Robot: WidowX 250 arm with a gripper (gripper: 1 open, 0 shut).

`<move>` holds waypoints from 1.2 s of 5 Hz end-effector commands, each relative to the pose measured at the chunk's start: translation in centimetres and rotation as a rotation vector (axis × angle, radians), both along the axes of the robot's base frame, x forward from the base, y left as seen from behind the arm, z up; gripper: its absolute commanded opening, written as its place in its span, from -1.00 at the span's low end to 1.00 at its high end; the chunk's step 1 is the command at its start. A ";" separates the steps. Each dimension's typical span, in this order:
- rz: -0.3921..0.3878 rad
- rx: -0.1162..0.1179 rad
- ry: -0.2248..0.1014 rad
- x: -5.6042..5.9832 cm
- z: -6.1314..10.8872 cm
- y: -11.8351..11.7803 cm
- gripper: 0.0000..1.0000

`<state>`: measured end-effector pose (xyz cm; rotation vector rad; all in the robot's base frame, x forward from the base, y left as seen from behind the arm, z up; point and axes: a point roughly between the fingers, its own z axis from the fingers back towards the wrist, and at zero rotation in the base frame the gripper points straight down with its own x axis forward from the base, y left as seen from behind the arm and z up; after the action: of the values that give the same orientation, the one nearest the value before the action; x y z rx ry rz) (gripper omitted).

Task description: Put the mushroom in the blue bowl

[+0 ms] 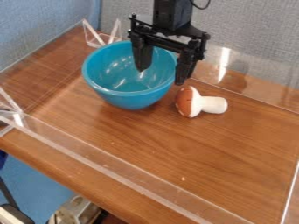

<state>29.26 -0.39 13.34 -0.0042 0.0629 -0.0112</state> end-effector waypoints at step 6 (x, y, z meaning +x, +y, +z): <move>-0.424 0.100 0.031 8.5 -7.4 -6.5 1.00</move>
<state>36.87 -6.67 3.99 0.1094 0.1591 -0.4274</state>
